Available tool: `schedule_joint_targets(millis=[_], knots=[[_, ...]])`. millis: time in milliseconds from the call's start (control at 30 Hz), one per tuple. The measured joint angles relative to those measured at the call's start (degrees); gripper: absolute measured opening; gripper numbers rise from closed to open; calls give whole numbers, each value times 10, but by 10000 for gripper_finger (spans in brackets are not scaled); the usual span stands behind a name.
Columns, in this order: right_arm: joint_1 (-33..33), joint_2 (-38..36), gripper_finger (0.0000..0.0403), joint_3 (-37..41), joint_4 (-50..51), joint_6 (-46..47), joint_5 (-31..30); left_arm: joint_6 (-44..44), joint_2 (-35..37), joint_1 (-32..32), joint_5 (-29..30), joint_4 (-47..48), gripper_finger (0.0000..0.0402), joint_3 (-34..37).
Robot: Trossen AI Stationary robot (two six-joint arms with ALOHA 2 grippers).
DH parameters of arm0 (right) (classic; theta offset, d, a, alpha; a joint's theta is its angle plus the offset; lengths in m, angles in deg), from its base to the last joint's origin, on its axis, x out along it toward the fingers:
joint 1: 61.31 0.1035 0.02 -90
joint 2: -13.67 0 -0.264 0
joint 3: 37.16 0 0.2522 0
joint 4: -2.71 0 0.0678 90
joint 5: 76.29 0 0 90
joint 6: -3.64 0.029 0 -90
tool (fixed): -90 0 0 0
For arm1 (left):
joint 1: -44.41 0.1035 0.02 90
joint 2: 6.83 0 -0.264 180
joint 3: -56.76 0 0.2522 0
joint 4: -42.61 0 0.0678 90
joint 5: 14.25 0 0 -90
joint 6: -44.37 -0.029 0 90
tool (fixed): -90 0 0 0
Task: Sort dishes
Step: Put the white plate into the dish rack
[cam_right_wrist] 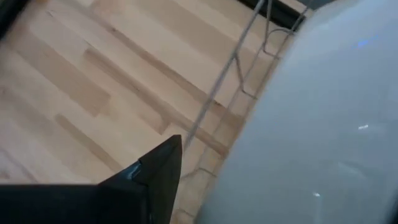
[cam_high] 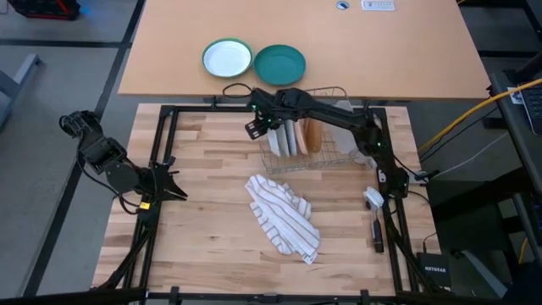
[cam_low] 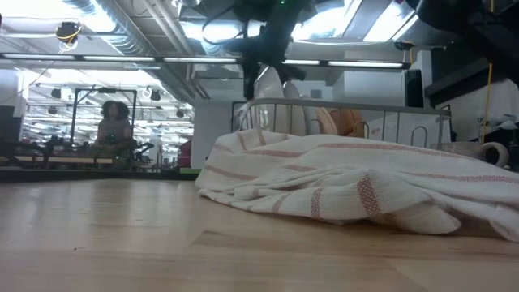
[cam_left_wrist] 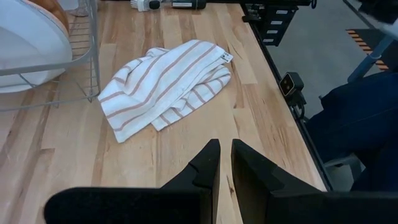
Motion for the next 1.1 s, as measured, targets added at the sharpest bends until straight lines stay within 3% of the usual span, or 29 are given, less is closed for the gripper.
schedule_joint_targets(millis=[533, 700, 900, 1100], knots=[[-2, -40, 205, 0, 38, -47, -18, -6, 0, 0, 0, 0, 31, 0], [4, -39, 205, 0, 42, -56, -132, -21, 0, 0, 17, -8, 31, 0], [3, -39, 205, 0, 16, -77, -106, -19, 0, 0, 23, -7, 31, 0], [0, -46, 205, -1, 19, -105, -128, -17, 0, 0, 24, -7, 31, 0]])
